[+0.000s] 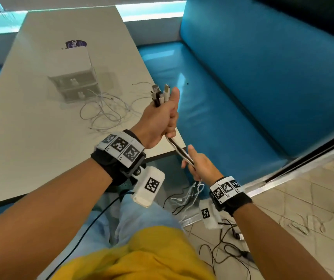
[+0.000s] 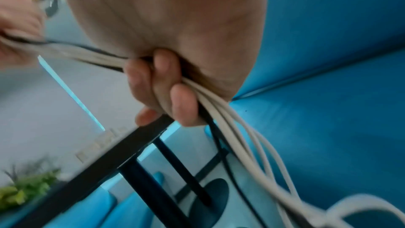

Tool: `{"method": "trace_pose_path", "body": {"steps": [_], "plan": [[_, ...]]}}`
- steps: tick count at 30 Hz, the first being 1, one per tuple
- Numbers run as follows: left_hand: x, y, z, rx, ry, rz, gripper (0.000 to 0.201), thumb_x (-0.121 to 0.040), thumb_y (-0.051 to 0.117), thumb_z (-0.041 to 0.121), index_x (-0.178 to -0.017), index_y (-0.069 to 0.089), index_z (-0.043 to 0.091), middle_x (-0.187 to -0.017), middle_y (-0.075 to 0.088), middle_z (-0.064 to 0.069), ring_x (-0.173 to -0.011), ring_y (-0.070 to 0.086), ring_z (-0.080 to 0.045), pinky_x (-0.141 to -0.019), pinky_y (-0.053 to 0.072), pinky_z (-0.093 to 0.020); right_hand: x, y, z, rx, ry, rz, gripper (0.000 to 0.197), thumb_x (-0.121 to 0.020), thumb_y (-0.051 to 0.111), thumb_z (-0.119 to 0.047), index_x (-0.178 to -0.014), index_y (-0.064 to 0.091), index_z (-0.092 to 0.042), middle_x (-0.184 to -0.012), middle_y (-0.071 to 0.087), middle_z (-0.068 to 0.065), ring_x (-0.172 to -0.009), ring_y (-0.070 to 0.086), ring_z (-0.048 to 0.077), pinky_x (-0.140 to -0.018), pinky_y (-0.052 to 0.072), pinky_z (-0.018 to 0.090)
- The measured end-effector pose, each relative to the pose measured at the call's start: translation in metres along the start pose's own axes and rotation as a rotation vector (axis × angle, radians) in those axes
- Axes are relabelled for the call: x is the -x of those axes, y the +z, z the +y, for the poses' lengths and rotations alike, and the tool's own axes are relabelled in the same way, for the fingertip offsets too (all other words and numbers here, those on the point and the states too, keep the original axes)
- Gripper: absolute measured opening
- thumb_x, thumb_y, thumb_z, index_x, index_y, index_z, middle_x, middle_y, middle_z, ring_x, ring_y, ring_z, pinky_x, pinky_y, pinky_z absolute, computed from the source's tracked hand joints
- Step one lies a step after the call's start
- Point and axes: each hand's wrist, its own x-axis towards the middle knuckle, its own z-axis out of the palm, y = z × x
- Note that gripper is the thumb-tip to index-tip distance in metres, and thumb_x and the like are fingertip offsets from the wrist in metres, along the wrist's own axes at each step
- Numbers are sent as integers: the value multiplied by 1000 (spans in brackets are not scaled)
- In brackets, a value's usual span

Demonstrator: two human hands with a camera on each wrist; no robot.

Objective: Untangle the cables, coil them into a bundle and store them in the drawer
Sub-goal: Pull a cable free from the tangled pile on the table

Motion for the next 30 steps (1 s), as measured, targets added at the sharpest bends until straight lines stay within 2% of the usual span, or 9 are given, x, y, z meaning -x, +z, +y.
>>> {"method": "trace_pose_path", "body": {"steps": [4, 8, 10, 15, 17, 20, 23, 26, 30], "plan": [[2, 9, -13, -91, -8, -31, 57, -98, 46, 43, -48, 25, 25, -43, 20, 8, -39, 17, -11, -42, 19, -25, -3, 4, 21, 176, 6, 65, 70, -101, 20, -52, -61, 64, -16, -48, 45, -4, -52, 49, 12, -66, 40, 32], [4, 7, -25, -171, -58, -100, 54, -96, 52, 38, -52, 25, 24, -44, 20, 6, -39, 17, -12, -42, 23, -25, -6, 3, 30, 561, 1, -48, 42, -102, 33, -36, -89, 65, -12, -87, 67, 11, -85, 61, 32, -84, 47, 41], [8, 0, -29, -205, -82, -110, 52, -96, 53, 37, -54, 25, 24, -44, 20, 6, -39, 17, -11, -42, 26, -24, -9, -1, 20, 656, -56, -55, 26, -99, 41, -33, -94, 61, -18, -93, 68, 7, -90, 61, 29, -84, 49, 41], [15, -14, -27, -284, -110, -77, 38, -98, 52, 28, -62, 40, 21, -45, 25, 9, -39, 22, -8, -41, 29, -21, 2, -13, -81, -171, -293, 66, 34, -103, 31, -41, -100, 62, -29, -102, 66, 1, -99, 63, 16, -86, 49, 28], [17, -19, -26, -314, -116, -40, 34, -97, 53, 20, -65, 40, 20, -44, 28, 10, -38, 25, -6, -41, 30, -22, 10, -12, -128, -209, -405, -10, 38, -101, 31, -48, -109, 62, -28, -110, 66, 4, -103, 63, 16, -88, 50, 28], [15, -22, -28, -440, -104, 1, 30, -95, 47, 5, -66, 42, 11, -50, 36, 0, -39, 34, -10, -45, 39, -29, 10, 6, -168, 203, -548, -95, 28, -96, 46, -49, -104, 63, -30, -101, 66, -11, -97, 62, 6, -86, 47, 22], [17, -41, -31, -492, -148, 75, 33, -93, 44, -6, -72, 40, 19, -63, 44, -4, -50, 47, -14, -50, 48, -30, 4, 29, -181, 632, -618, -109, 33, -96, 47, -39, -78, 63, -17, -79, 66, -1, -77, 58, 16, -67, 41, 29], [23, -59, -27, -511, -111, 117, 46, -86, 52, -15, -77, 38, 28, -71, 48, 0, -57, 53, -8, -48, 46, -17, 2, 44, -186, 733, -640, -80, 43, -101, 37, -37, -84, 65, -9, -87, 68, 6, -81, 59, 23, -74, 41, 34], [21, -67, -21, -656, -53, 170, 24, -96, 47, 2, -75, 43, 14, -63, 49, -7, -54, 49, -15, -52, 41, -28, 7, 60, -195, 786, -637, -112, 48, -103, 26, -45, -64, 44, -23, -75, 57, 2, -74, 49, 21, -73, 33, 32]]}}
